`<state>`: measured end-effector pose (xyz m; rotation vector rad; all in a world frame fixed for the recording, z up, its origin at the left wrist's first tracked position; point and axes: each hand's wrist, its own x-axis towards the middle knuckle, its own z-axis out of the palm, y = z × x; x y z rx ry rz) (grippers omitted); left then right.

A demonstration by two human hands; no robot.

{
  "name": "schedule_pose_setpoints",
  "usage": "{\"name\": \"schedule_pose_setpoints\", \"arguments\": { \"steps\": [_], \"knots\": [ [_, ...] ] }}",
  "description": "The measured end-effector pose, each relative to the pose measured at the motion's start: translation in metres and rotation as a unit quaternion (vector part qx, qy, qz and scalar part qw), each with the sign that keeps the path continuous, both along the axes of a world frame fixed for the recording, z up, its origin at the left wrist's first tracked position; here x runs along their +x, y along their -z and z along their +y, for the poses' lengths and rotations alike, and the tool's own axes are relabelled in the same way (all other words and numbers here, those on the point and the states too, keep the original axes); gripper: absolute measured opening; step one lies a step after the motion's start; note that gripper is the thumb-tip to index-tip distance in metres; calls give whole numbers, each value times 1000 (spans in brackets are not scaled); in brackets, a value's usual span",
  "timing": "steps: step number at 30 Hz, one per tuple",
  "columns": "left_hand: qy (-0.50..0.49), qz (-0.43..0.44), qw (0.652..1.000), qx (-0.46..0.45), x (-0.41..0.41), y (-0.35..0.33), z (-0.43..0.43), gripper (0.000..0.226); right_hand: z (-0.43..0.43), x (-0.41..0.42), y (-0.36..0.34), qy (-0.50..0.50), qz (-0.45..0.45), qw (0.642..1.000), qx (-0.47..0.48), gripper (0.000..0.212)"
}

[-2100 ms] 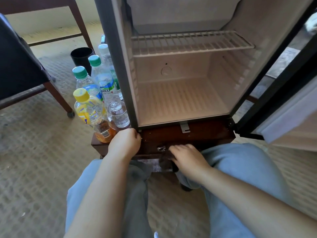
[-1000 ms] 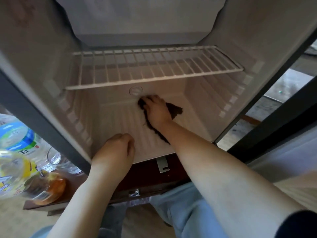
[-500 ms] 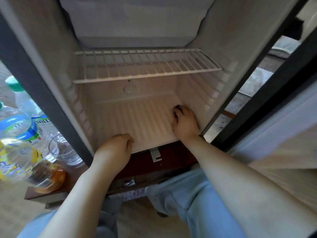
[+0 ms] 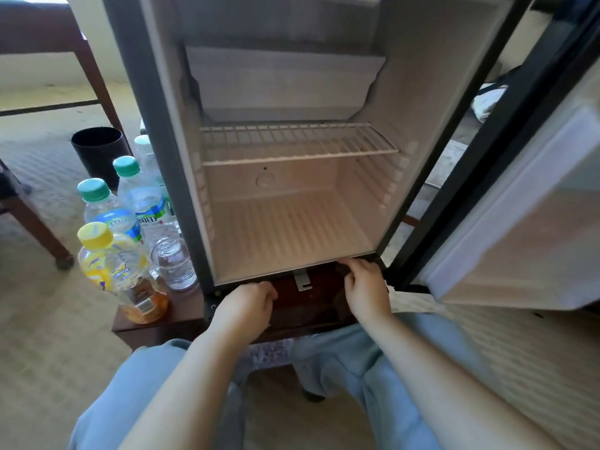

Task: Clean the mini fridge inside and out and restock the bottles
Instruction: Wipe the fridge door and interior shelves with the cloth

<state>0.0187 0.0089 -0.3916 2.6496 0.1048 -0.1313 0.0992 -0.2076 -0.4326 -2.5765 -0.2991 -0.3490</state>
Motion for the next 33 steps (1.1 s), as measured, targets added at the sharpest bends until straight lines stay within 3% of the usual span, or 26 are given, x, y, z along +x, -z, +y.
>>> {"name": "schedule_pose_setpoints", "arguments": {
  "steps": [3,8,14,17,22,28,33],
  "knots": [
    [-2,-8,1000,0,-14,-2,-7,26,10,-20,-9,-59,-6,997,52,41],
    [5,-35,999,-6,-23,2,-17,27,26,-31,-21,-71,-33,993,86,38],
    [-3,-136,991,9,18,9,-8,29,52,51,-36,-83,-91,989,82,34],
    [-10,-169,985,9,53,7,-3,28,83,92,-23,-90,-64,990,90,35],
    [-34,-142,989,7,99,9,9,27,116,116,25,-195,16,977,-89,47],
    [-16,-120,993,-3,106,18,12,33,91,199,25,-135,35,987,-74,43],
    [-1,-104,995,-1,97,27,26,29,52,208,19,-80,43,995,-40,40]
  ]
}}
